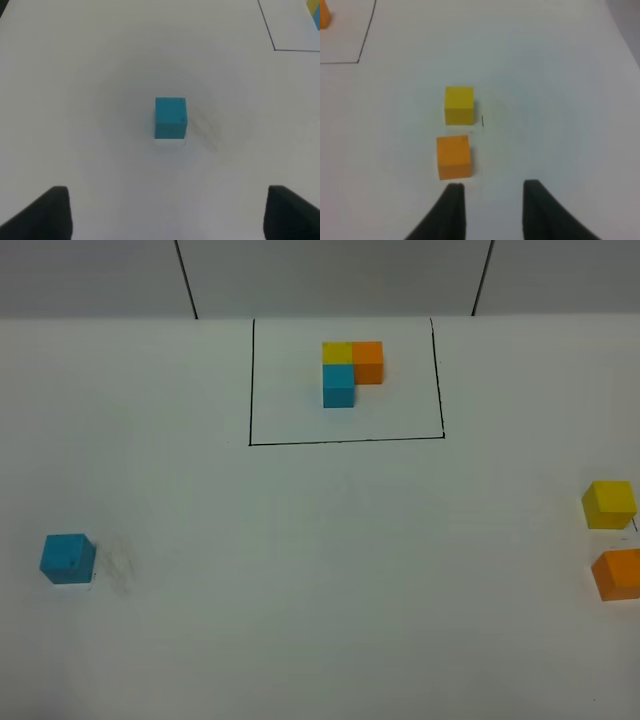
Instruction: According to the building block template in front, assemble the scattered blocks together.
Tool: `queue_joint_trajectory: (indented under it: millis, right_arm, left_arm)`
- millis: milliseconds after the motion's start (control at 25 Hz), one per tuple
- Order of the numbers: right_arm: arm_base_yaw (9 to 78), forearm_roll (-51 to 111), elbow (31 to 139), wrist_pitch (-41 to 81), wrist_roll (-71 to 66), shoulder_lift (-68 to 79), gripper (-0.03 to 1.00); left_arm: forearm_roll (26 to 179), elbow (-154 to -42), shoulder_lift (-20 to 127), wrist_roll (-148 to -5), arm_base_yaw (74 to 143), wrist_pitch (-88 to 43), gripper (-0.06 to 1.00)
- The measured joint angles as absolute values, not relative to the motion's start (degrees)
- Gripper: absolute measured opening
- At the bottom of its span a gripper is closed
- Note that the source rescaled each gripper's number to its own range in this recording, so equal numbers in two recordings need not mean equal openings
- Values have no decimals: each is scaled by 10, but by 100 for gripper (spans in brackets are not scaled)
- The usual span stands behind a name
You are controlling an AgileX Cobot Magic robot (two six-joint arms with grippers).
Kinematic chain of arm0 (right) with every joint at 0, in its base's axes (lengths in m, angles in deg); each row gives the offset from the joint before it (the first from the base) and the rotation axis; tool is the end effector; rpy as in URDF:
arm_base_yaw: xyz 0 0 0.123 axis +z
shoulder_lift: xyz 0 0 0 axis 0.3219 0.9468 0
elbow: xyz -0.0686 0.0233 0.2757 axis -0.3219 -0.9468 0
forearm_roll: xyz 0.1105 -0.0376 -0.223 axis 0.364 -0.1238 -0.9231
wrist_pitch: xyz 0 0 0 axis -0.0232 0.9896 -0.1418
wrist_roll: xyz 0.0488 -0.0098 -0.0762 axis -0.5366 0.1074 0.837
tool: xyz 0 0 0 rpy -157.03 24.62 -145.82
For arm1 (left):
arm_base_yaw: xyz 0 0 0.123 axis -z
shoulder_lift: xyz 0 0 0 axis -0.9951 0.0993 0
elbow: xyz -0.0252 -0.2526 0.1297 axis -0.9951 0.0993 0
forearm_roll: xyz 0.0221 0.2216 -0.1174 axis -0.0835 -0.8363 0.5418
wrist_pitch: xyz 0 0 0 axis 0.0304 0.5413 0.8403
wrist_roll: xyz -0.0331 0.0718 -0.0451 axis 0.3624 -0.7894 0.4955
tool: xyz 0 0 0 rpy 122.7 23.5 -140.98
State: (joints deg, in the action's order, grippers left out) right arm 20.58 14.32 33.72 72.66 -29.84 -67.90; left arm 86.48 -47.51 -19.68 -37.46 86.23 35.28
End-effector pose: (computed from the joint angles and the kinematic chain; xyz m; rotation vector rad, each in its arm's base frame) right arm -0.0070 -0.0105 0.2776 0.0547 2.0413 -0.0849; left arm -0.0070 0.0032 0.2781 -0.0489 2.0400 -0.0254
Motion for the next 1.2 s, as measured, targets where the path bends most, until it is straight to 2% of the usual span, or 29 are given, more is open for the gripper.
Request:
queue_joint_trajectory:
  millis: [1000, 1080, 1200]
  right_arm:
    - [206, 143, 337, 727, -298, -679, 2]
    - [206, 143, 337, 727, -298, -679, 2]
    - [206, 143, 337, 727, -298, -679, 2]
  left_arm:
    - [866, -475, -185, -354, 862, 353, 65]
    - [866, -483, -151, -329, 862, 365, 67]
    - [866, -501, -67, -316, 862, 368, 76]
